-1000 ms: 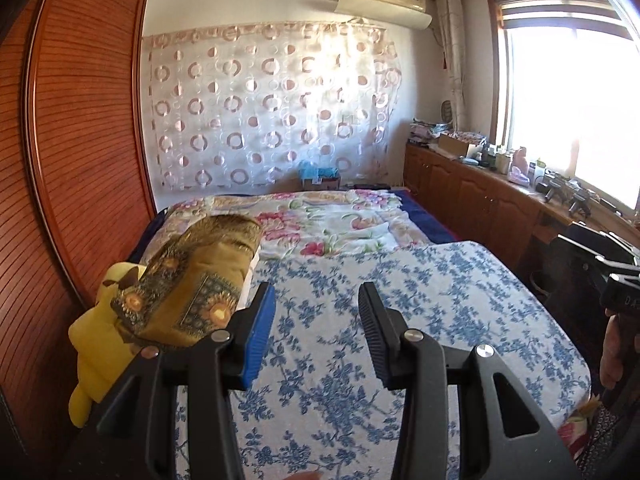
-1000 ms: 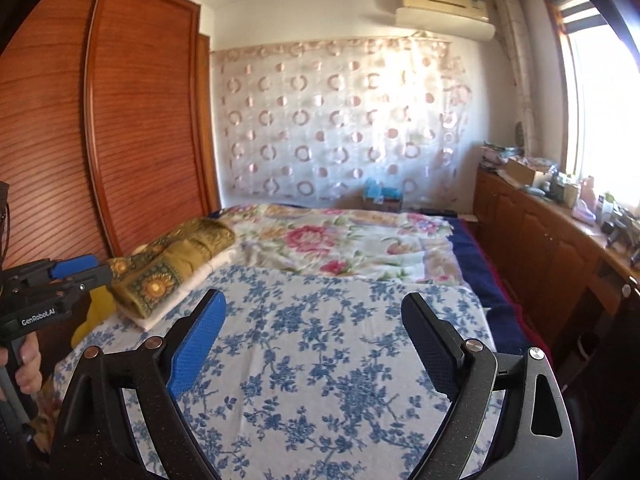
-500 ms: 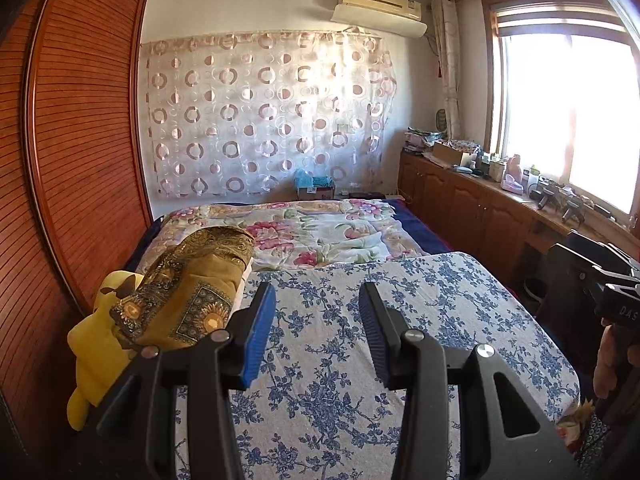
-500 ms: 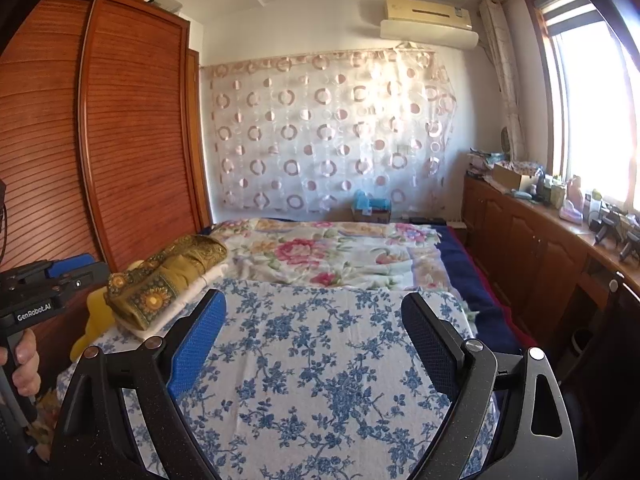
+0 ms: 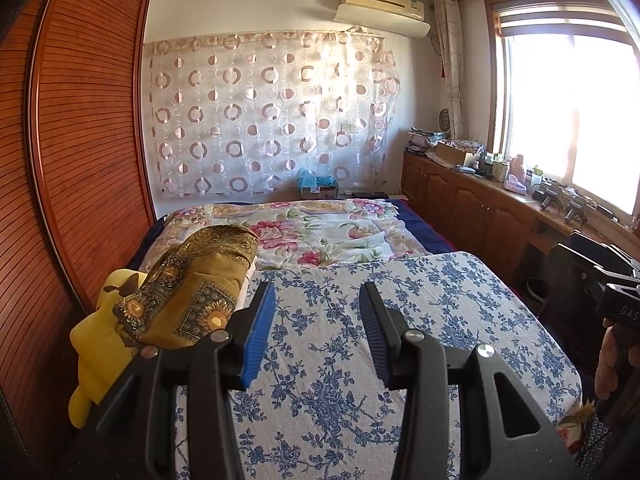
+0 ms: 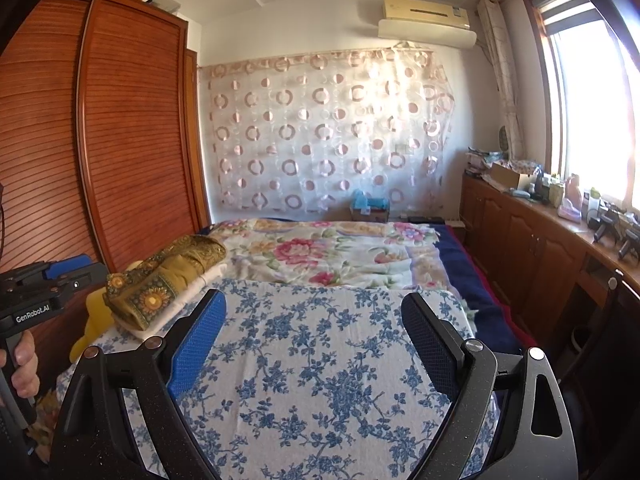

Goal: Fold small clothes

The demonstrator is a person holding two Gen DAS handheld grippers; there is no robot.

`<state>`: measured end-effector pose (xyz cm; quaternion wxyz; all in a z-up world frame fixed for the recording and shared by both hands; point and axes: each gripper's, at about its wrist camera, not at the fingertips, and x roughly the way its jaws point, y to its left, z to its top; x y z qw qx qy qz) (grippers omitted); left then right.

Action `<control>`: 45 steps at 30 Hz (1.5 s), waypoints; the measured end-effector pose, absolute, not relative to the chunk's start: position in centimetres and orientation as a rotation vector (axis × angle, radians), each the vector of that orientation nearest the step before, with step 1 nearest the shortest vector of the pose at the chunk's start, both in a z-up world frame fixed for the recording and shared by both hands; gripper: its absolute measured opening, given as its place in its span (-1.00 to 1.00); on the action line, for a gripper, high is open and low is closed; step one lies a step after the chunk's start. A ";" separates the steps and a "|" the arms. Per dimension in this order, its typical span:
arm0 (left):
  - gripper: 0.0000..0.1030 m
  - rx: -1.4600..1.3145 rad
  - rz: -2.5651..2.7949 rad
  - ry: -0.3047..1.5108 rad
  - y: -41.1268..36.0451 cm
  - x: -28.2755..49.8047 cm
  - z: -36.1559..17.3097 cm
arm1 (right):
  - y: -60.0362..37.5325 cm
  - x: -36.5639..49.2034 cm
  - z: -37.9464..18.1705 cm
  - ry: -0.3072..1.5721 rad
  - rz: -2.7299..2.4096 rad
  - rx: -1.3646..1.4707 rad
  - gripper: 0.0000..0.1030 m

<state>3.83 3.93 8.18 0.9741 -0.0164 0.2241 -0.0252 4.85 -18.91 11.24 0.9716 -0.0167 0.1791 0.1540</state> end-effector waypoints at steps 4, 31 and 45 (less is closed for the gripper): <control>-0.16 -0.033 -0.051 0.452 4.0 3.8 8.2 | -18.9 4.9 11.1 0.363 0.312 -0.035 0.77; -0.15 -0.031 -0.053 0.448 4.2 3.6 8.2 | -19.5 3.9 10.7 0.362 0.301 -0.031 0.77; -0.15 -0.029 -0.052 0.447 4.2 3.5 8.1 | -19.7 3.8 10.7 0.363 0.301 -0.029 0.77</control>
